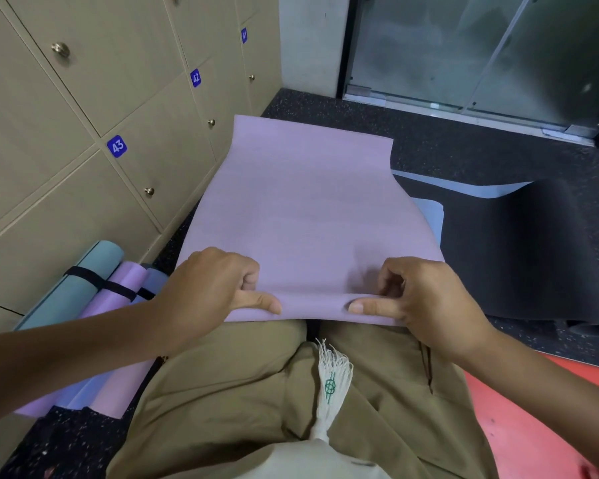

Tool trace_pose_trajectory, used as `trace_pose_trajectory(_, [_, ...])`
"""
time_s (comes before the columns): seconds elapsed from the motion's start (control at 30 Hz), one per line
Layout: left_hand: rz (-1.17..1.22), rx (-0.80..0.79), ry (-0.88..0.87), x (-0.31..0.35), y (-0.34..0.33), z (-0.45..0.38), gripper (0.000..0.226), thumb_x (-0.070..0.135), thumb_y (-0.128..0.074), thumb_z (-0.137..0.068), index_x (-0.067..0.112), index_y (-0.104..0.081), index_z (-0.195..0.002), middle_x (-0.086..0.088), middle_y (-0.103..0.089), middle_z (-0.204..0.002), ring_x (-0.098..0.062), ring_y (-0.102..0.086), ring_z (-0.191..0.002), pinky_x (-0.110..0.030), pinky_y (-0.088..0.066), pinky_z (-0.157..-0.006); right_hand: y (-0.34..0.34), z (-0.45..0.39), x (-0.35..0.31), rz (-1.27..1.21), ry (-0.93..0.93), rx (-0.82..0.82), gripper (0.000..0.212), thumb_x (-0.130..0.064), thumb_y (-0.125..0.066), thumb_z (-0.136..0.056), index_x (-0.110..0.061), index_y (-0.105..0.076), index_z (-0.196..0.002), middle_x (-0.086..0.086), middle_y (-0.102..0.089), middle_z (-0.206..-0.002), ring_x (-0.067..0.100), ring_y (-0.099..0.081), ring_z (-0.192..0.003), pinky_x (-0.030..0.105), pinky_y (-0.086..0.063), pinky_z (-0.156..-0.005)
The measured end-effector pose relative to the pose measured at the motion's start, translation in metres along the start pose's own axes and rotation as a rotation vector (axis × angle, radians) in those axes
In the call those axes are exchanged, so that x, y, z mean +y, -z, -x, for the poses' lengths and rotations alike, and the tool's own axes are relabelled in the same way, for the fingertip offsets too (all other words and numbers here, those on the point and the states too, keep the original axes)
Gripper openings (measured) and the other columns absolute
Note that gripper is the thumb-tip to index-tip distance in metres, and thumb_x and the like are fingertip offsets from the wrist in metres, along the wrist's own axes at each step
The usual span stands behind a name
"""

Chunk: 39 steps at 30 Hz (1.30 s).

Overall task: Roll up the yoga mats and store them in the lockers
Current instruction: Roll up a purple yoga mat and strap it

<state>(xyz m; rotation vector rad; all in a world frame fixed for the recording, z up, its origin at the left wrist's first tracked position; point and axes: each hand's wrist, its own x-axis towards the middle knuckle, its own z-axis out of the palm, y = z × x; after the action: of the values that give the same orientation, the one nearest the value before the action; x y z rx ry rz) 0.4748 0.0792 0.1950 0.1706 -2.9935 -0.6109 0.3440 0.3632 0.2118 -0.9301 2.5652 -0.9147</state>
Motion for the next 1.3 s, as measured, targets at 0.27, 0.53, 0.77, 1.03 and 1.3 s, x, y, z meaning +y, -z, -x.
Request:
trace_pose_trajectory(0.27, [-0.050, 0.219, -0.339, -0.006, -0.009, 0.002, 0.060, 0.072, -0.061, -0.076, 0.019, -0.042, -0.057, 0.012, -0.038, -0.057, -0.013, -0.040, -0.074, -0.028, -0.035, -0.060, -0.006, -0.008, 0.011, 0.079, 0.161, 0.042, 0.060, -0.077, -0.067, -0.063, -0.018, -0.053, -0.064, -0.007, -0.049, -0.062, 0.009, -0.048, -0.079, 0.017, -0.038, -0.061])
trace_pose_trajectory(0.53, [0.287, -0.037, -0.231, -0.006, 0.000, -0.011, 0.041, 0.062, -0.078, -0.075, 0.028, -0.055, -0.074, 0.010, -0.054, -0.080, -0.009, -0.053, -0.080, -0.016, -0.038, -0.069, 0.004, -0.024, 0.005, -0.205, 0.048, -0.173, 0.035, -0.046, -0.089, -0.068, -0.019, -0.067, -0.072, 0.002, -0.062, -0.071, 0.005, -0.050, -0.068, 0.017, -0.039, -0.065])
trace_pose_trajectory(0.77, [-0.040, 0.126, -0.443, 0.000, -0.006, 0.000, 0.030, 0.048, -0.064, -0.095, 0.022, -0.064, -0.080, 0.014, -0.059, -0.081, -0.011, -0.054, -0.074, -0.035, -0.048, -0.060, 0.001, -0.028, 0.005, -0.310, -0.001, -0.174, 0.025, -0.029, -0.094, -0.070, -0.021, -0.070, -0.072, -0.010, -0.060, -0.066, 0.003, -0.049, -0.062, 0.017, -0.041, -0.061])
trace_pose_trajectory(1.03, [-0.325, 0.253, -0.456, 0.003, -0.015, 0.017, 0.049, 0.065, -0.061, -0.087, 0.016, -0.069, -0.093, 0.007, -0.065, -0.092, -0.021, -0.052, -0.078, -0.034, -0.036, -0.067, 0.001, -0.031, 0.011, -0.195, 0.131, -0.112, 0.023, -0.040, -0.090, -0.071, -0.027, -0.071, -0.070, -0.010, -0.062, -0.073, 0.009, -0.056, -0.073, 0.016, -0.041, -0.066])
trace_pose_trajectory(1.3, [-0.273, 0.251, -0.468, -0.009, -0.015, 0.006, 0.048, 0.057, -0.052, -0.100, 0.013, -0.071, -0.090, 0.003, -0.068, -0.089, -0.023, -0.061, -0.073, -0.035, -0.041, -0.071, -0.007, -0.020, 0.031, 0.383, 0.727, 0.135, 0.047, -0.053, -0.066, -0.096, -0.007, -0.073, -0.091, 0.001, -0.063, -0.084, 0.024, -0.055, -0.072, 0.033, -0.048, -0.068])
